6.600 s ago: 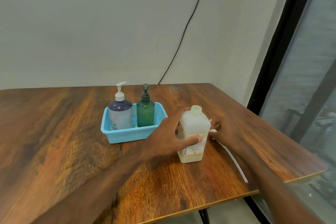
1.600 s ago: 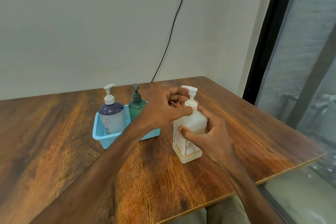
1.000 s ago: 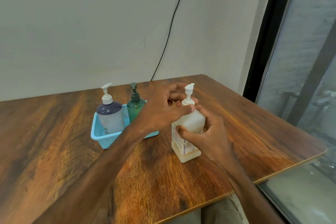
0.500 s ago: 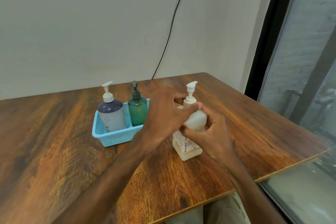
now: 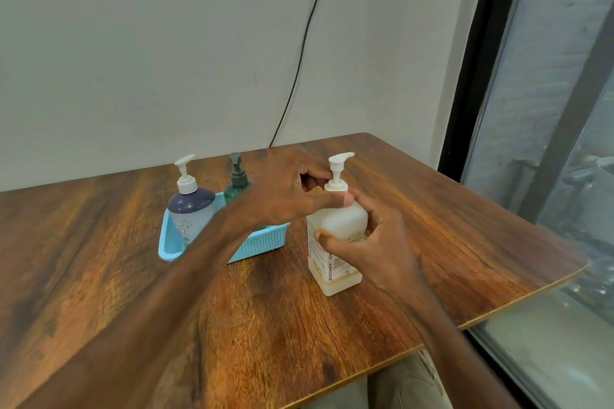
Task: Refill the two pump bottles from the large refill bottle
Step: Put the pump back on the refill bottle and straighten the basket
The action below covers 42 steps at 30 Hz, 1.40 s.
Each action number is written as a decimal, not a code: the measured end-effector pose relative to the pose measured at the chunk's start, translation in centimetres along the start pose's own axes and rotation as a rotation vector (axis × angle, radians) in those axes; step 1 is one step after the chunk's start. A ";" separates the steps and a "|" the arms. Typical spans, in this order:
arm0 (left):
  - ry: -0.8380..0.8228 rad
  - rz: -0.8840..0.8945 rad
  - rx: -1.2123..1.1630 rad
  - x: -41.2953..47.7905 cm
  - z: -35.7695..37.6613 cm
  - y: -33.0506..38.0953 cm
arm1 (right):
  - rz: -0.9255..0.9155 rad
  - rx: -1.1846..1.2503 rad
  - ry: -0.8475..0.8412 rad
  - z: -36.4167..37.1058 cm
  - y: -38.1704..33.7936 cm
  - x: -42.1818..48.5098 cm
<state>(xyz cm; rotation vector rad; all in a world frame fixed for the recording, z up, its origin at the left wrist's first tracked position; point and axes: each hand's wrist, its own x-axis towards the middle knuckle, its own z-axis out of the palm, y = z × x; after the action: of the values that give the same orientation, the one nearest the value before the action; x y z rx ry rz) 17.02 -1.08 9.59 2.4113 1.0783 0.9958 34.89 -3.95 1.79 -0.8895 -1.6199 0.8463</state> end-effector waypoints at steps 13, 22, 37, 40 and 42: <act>0.011 -0.032 0.062 0.2 0.3 -1.3 | 0.036 -0.068 0.024 0.3 -0.1 -0.7; 0.227 -0.054 0.113 -1.9 2.6 0.3 | 0.049 -0.472 0.120 0.4 2.3 -3.8; 0.163 -0.245 0.112 -2.2 5.1 -0.1 | 0.204 -0.501 0.294 -5.8 5.9 -1.8; 0.140 -0.245 0.127 -2.2 5.7 -0.4 | 0.235 -0.531 0.292 -5.6 6.2 -2.0; 0.132 -0.251 0.135 -2.3 5.9 -0.6 | 0.241 -0.532 0.293 -5.5 6.4 -2.1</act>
<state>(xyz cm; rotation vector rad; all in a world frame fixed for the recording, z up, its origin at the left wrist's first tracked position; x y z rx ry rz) 19.80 -2.40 4.00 2.2621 1.4970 1.0361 41.44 -2.33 -3.63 -1.5312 -1.5145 0.4115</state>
